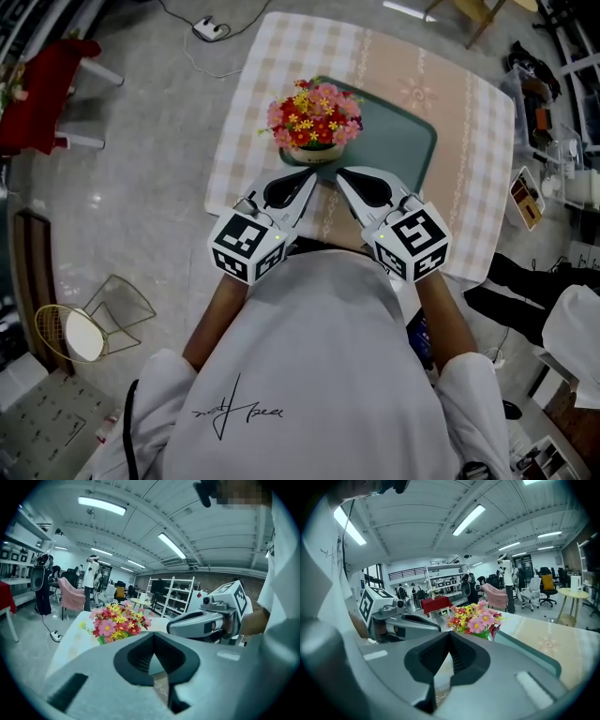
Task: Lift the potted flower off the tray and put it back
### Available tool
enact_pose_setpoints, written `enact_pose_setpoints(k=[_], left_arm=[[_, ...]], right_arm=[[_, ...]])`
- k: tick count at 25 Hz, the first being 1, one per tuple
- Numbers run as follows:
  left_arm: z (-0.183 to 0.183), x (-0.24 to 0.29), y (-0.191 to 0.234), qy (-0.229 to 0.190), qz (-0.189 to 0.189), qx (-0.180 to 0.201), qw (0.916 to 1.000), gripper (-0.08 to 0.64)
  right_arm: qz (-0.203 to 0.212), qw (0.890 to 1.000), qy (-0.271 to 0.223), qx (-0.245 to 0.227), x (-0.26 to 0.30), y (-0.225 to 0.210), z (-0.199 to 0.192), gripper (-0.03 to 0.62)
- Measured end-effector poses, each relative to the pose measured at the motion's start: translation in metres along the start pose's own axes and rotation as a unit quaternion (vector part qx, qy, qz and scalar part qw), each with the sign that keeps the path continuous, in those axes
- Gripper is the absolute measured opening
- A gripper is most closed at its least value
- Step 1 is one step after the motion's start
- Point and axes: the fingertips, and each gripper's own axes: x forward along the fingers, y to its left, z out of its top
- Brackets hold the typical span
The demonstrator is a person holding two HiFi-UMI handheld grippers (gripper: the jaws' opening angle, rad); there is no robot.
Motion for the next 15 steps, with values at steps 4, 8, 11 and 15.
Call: enact_pose_setpoints(k=[4, 8, 11, 15], left_arm=[[-0.0041, -0.0008, -0.0033, 0.004, -0.002, 0.002, 1.0, -0.003], [-0.0016, -0.002, -0.0025, -0.003, -0.003, -0.006, 1.0, -0.003], [-0.0003, -0.0025, -0.0025, -0.004, -0.004, -0.007, 1.0, -0.002], [0.0, -0.0031, -0.0025, -0.002, -0.004, -0.008, 1.0, -0.002]], right_arm=[[0.017, 1.0, -0.002, -0.003, -0.0026, 0.0032, -0.0008, 0.005], [0.035, 0.999, -0.006, 0.001, -0.0035, 0.0038, 0.0, 0.003], [0.045, 0.999, -0.004, 0.002, -0.0044, 0.0049, -0.0007, 0.005], [0.053, 0.999, 0.0, -0.001, -0.0053, 0.0064, -0.0013, 0.005]])
